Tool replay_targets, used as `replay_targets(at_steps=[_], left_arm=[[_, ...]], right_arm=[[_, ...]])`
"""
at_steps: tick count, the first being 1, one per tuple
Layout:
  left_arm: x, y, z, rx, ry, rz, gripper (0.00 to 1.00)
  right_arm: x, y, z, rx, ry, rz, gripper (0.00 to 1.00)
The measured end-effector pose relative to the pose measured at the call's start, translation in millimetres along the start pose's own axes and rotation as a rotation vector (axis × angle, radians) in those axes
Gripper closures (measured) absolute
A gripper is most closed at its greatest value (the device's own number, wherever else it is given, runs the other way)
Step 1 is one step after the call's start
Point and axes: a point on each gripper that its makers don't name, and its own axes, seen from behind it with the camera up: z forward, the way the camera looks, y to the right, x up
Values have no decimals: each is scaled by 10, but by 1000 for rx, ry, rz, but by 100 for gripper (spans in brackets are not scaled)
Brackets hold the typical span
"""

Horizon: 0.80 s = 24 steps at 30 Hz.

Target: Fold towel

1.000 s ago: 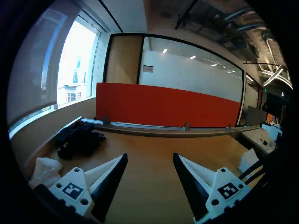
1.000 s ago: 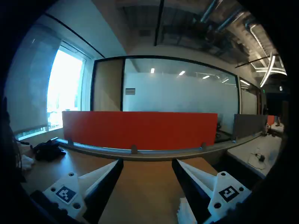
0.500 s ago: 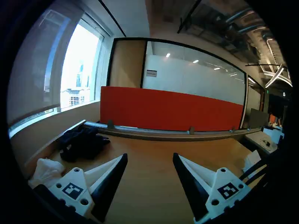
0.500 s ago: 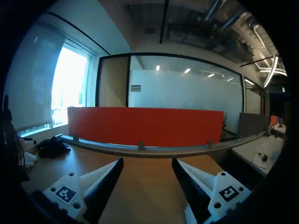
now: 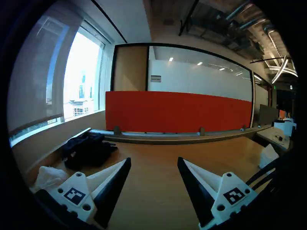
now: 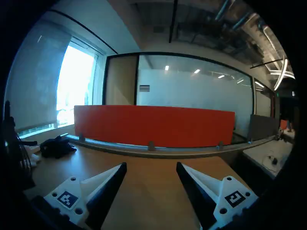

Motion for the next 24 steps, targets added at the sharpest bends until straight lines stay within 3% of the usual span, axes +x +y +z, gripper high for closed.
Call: replay_targets(at_steps=[6, 17, 24], left_arm=[[-192, -82, 36, 17, 5, 9, 11], [-450, -366, 60, 32, 57, -21, 11], [-684, -474, 103, 36, 78, -17, 11]], right_arm=[[-105, -76, -12, 6, -28, -3, 0], [-139, -119, 34, -15, -7, -15, 0], [-285, -204, 85, -12, 3, -21, 0]])
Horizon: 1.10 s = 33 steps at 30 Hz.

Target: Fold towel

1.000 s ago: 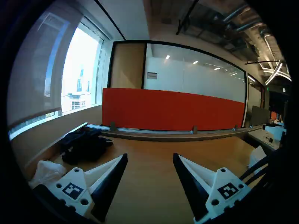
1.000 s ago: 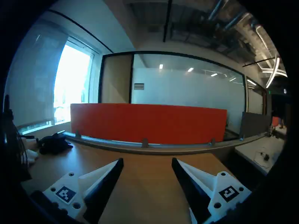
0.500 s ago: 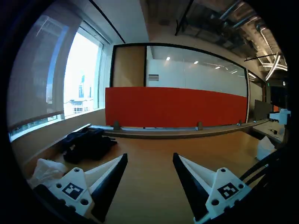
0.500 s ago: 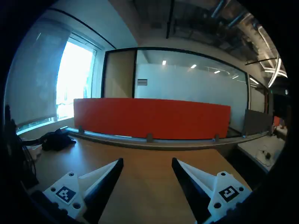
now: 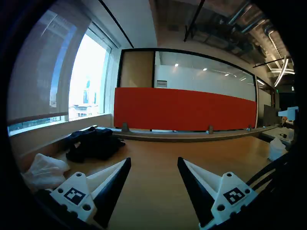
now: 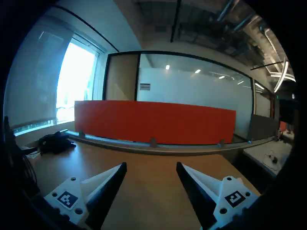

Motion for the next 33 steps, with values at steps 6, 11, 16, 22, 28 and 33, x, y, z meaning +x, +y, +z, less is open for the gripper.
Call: replay_targets(at_steps=[6, 11, 16, 22, 28, 33], left_arm=[[-129, -64, 10, 8, 17, 5, 11], [-175, -98, -1, 11, 35, -11, 11], [-244, -115, -18, 16, 39, -9, 11], [-300, -106, -40, 16, 44, -9, 11], [-289, -80, -57, 8, 54, -1, 11], [-292, -48, -74, -2, 59, 18, 11]], right_arm=[[-162, -37, 46, 0, 0, -6, 0], [-211, -30, 51, -4, 8, -8, 0], [-227, 28, 39, -16, 15, -8, 0], [-222, 85, 19, -23, 20, -6, 0], [-238, 124, 4, -29, 24, -6, 0], [-265, 151, -4, -32, 22, -3, 0]])
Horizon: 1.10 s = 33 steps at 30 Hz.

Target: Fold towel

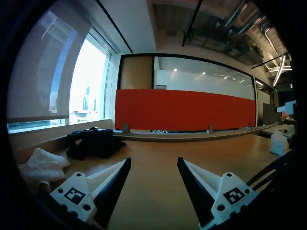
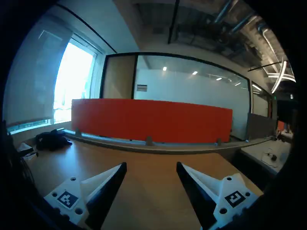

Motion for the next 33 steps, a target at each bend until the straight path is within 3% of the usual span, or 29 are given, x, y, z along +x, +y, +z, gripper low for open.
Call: replay_targets(at_steps=[6, 20, 33], left_arm=[[-16, 13, -6, 2, 2, 26, 11], [-18, 10, -12, 3, 3, 35, 10], [-11, 18, -9, 3, 3, 35, 10]], right_arm=[[-17, 37, 7, -2, 4, 3, 0], [-126, 176, 21, -22, 47, 8, 0], [-562, 416, 33, -46, 53, 60, 0]])
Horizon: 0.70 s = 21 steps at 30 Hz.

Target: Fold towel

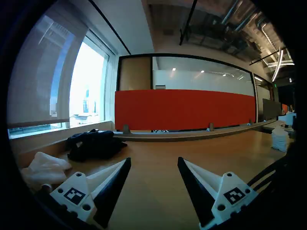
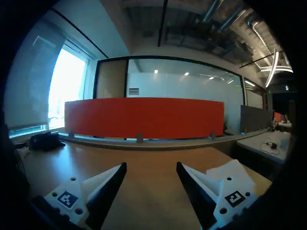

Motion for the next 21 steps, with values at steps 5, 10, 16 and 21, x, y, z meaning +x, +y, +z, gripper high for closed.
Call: replay_targets(at_steps=[5, 10, 16, 21], left_arm=[[4, 1, 3, 0, 0, 0, 10], [4, 4, 2, 0, 1, 0, 10], [0, 8, 1, 0, 1, 1, 10], [-2, 5, 2, 0, 1, 1, 10]], right_arm=[[-134, -18, -7, 26, 14, 7, 0], [-255, -8, 14, 38, 16, 13, 0], [-371, 13, 25, 34, 12, 25, 0], [-440, 14, 5, 32, 9, 24, 0]])
